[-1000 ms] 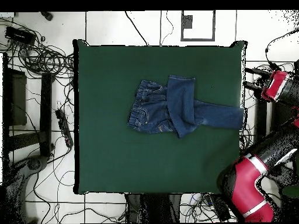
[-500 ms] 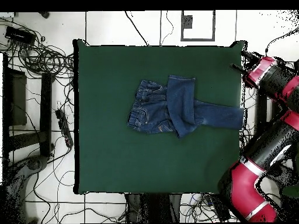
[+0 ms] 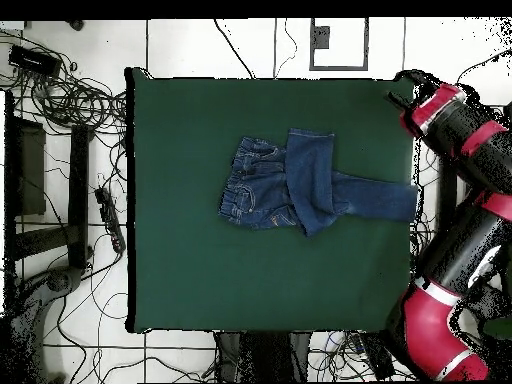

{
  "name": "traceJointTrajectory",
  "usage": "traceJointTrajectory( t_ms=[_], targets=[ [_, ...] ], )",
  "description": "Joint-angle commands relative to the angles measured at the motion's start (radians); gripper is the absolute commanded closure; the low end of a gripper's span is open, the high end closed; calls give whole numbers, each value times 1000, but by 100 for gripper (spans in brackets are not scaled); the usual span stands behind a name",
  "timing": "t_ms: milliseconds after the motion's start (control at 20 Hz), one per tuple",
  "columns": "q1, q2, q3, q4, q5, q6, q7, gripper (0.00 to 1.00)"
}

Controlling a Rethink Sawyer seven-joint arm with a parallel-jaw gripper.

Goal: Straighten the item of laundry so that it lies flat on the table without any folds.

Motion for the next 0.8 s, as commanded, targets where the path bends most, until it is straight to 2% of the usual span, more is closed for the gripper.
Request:
traceJointTrajectory(
  t_ms=[50,100,250,350,550,700,800],
  targets=[
    [78,-80,-301,-31,143,67,442,0],
    [86,-104,-323,-37,148,88,443,0],
    [128,-206,-395,-56,82,151,489,0],
    [166,-269,-458,-82,89,193,519,0],
    [205,-318,-520,-123,86,294,511,0],
    [214,-336,-545,-130,89,321,505,0],
    [231,-364,-580,-139,121,331,516,0]
  ],
)
